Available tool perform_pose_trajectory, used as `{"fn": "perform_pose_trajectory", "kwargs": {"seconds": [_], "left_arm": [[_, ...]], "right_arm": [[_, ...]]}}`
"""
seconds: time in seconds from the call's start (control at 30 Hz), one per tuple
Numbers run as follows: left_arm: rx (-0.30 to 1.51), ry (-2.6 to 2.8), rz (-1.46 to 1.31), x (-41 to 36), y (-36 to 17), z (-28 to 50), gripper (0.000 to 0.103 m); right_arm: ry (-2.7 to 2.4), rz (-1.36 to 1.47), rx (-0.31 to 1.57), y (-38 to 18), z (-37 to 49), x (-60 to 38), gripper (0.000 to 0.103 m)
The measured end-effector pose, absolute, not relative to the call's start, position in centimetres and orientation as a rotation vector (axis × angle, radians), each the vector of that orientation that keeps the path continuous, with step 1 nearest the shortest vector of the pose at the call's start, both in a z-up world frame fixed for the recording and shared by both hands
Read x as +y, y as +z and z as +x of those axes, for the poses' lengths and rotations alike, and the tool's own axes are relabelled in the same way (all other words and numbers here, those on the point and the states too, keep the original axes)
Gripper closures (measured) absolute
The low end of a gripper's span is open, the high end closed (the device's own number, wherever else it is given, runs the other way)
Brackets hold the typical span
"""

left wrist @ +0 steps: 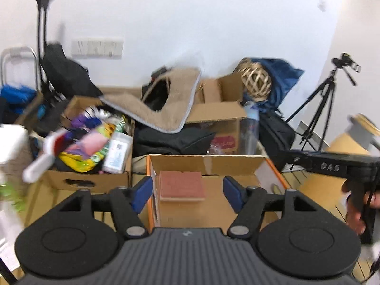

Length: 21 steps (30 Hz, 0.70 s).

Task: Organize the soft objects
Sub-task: 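Carry the sponge into the red cardboard box and open the right gripper, then grasp the pink satin scrunchie with the right gripper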

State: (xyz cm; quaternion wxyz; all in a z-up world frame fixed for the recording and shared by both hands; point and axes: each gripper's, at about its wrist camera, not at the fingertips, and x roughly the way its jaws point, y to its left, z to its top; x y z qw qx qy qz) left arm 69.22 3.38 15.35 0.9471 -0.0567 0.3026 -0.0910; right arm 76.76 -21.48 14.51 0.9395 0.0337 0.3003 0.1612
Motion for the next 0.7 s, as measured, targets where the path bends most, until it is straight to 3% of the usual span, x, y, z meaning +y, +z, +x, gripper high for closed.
{"fn": "perform_pose_trajectory", "kwargs": {"seconds": [0.13,0.27,0.37,0.5,0.63,0.7], "left_arm": [[0.484,-0.173,-0.076,2.1,17.6,57.5,0.016],[0.304,-0.128,-0.008,0.5,16.7,45.0,0.007],[0.207,-0.072,0.003,-1.1,14.3,36.5,0.001],[0.136,0.001,0.012,-3.4,9.3,26.4,0.0],[0.152,0.082,-0.121,-4.4,3.5,18.6,0.0],[0.213,0.049,-0.042,-5.5,1.2,16.7,0.0]], "right_arm": [[0.327,0.026,0.519,17.3,67.0,-25.2,0.046],[0.353,0.016,0.429,17.3,55.5,-29.2,0.038],[0.358,0.004,0.348,15.7,46.2,-31.2,0.025],[0.312,-0.026,0.237,12.1,34.7,-32.3,0.018],[0.157,-0.048,0.152,6.2,23.8,-31.5,0.013],[0.087,-0.03,0.124,3.1,19.3,-30.6,0.006]]}}
